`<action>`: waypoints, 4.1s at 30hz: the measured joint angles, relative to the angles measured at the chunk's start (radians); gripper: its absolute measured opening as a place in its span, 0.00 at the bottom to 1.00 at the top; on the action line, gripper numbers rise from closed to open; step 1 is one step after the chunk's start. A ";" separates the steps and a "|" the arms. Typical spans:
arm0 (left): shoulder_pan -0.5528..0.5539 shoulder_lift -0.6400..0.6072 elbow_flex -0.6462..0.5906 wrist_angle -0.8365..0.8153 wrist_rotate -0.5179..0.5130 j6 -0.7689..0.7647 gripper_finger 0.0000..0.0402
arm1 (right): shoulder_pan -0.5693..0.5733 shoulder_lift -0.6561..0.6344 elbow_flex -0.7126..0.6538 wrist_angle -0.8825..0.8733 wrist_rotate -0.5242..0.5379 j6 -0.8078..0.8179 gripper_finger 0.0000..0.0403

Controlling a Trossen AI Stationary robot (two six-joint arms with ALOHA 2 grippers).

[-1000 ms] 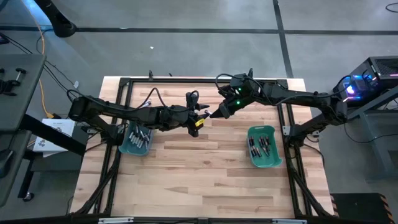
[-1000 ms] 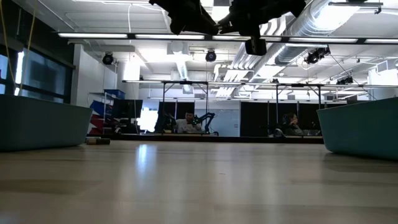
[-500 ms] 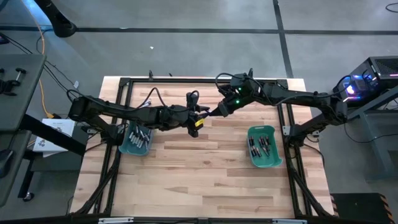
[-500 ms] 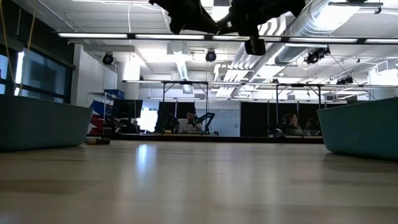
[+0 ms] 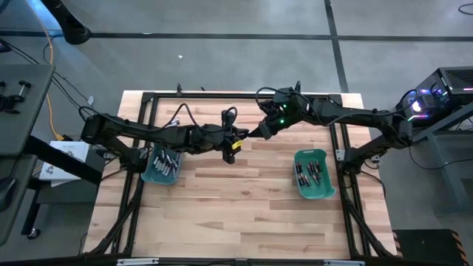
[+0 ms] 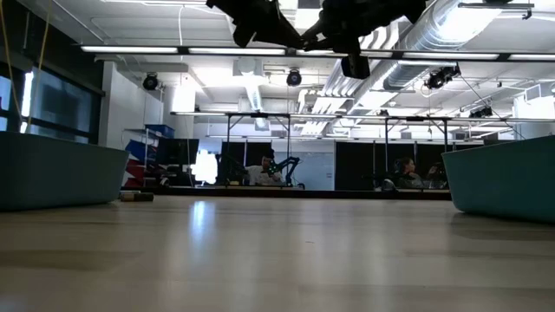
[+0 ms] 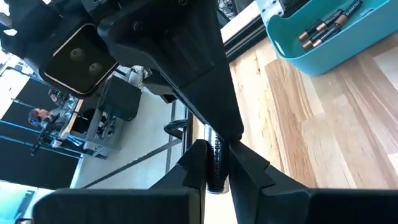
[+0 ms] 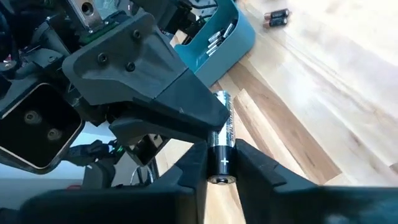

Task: Sort batteries
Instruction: Put the silver battery into the blue bin

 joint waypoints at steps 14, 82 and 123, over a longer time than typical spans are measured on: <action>-0.010 -0.003 0.002 -0.351 0.019 -0.281 0.00 | -0.072 -0.039 0.000 0.019 0.127 -0.063 0.55; 0.245 0.475 0.000 0.278 0.745 -0.205 0.64 | 0.126 -0.285 0.059 -0.684 0.444 0.026 0.56; 0.157 0.322 -0.005 -0.216 0.456 -0.754 0.09 | 0.172 -0.282 0.058 -0.610 0.741 -0.068 0.56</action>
